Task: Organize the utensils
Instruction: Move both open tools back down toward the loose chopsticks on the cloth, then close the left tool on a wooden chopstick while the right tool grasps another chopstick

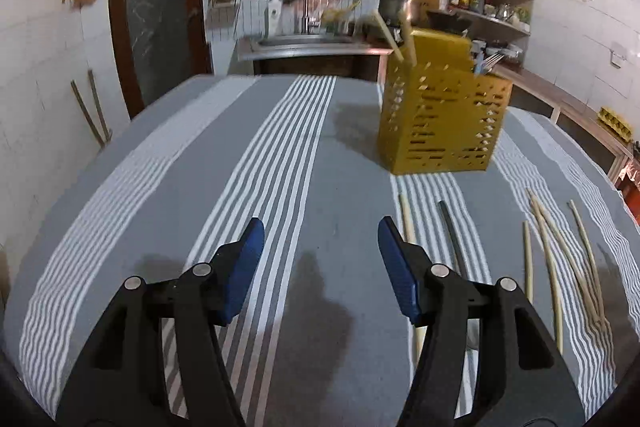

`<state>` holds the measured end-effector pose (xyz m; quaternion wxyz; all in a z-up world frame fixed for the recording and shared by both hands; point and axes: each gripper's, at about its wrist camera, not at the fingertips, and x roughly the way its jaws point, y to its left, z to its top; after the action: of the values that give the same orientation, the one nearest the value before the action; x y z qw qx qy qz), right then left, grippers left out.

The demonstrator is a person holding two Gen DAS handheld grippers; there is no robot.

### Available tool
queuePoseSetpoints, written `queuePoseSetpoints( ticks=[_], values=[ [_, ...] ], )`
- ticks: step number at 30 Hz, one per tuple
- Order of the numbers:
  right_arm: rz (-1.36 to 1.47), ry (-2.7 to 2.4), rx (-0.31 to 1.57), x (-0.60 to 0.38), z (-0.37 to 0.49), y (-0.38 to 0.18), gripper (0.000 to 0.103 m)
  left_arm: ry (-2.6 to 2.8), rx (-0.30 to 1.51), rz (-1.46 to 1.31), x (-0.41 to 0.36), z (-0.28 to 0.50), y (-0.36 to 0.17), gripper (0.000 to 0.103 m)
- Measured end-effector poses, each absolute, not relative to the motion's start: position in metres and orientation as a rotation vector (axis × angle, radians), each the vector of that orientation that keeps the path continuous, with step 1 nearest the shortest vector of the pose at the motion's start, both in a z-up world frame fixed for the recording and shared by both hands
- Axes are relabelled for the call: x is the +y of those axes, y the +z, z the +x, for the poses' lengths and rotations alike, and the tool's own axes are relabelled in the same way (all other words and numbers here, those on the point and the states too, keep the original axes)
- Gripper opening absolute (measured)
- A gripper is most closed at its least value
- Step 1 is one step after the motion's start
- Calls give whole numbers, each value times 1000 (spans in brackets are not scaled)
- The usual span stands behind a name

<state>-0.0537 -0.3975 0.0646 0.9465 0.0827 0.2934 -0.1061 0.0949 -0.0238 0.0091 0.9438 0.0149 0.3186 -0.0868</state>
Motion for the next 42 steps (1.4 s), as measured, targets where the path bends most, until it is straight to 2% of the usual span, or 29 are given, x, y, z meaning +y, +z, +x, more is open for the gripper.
queuePoseSetpoints(
  ticks=[7,17,18,20,26,28,33,35,37,40,42],
  values=[
    [156,-162,663,-378,-8,56,46,-236,679,91,-51,120,9,59],
    [172,-113,751,-325,39,42,46,-378,796,122,-75,152,-21,59],
    [181,-110,766,-322,45,39,44,-387,806,124,-76,156,-23,59],
    [215,-98,814,-314,60,30,35,-398,828,122,-77,164,-27,59],
    [244,-162,935,-307,91,0,22,-459,883,110,-86,179,-33,49],
    [230,-179,942,-306,96,-2,20,-456,910,123,-93,185,-38,45],
    [183,-212,964,-302,115,-4,19,-429,940,132,-107,196,-44,45],
    [130,-214,970,-296,120,-5,17,-425,950,176,-116,198,-46,40],
    [91,-227,963,-290,118,-6,15,-426,951,232,-125,191,-47,22],
    [96,-213,958,-288,115,-6,8,-399,952,220,-124,187,-48,6],
    [129,-197,956,-291,112,-4,6,-390,957,184,-120,189,-46,6]
  ],
)
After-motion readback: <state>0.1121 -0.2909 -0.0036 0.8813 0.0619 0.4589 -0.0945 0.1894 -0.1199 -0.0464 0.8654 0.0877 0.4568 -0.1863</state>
